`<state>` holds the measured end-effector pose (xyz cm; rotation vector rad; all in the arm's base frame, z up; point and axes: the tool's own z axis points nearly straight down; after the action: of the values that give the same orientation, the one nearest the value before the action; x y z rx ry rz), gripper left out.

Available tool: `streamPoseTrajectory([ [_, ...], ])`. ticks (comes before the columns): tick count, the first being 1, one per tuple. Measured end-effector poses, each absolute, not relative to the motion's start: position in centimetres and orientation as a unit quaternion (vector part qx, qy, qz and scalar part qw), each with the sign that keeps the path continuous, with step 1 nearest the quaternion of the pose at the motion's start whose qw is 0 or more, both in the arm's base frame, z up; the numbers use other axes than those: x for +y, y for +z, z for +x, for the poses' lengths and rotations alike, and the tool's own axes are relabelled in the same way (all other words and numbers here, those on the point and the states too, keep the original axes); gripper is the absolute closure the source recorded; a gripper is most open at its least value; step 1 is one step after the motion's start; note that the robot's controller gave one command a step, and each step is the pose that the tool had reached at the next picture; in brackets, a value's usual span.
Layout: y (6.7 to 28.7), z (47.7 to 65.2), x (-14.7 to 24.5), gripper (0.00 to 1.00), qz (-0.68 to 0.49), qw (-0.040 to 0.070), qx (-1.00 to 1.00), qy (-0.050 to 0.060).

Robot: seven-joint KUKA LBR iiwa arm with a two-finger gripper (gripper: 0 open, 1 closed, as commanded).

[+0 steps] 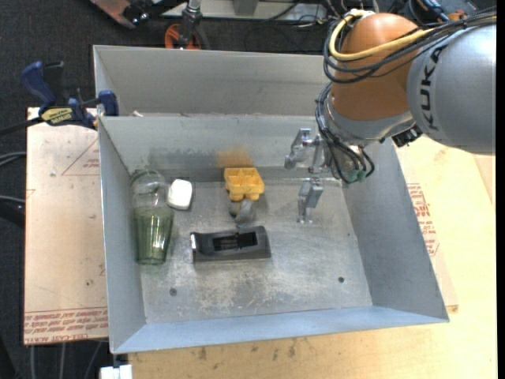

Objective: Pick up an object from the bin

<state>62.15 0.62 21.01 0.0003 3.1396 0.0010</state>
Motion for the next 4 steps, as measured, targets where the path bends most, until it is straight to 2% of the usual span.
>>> streamPoseTrajectory([
  [1,17.3,62.7,3.0,0.00,-0.019,-0.001,1.000,0.001],
  [2,14.9,60.7,6.9,0.00,-0.037,0.002,0.999,0.000],
  [3,13.3,58.7,10.4,0.00,-0.123,0.000,0.992,0.000],
  [4,7.8,57.9,9.7,1.00,-0.296,0.008,0.955,0.003],
])
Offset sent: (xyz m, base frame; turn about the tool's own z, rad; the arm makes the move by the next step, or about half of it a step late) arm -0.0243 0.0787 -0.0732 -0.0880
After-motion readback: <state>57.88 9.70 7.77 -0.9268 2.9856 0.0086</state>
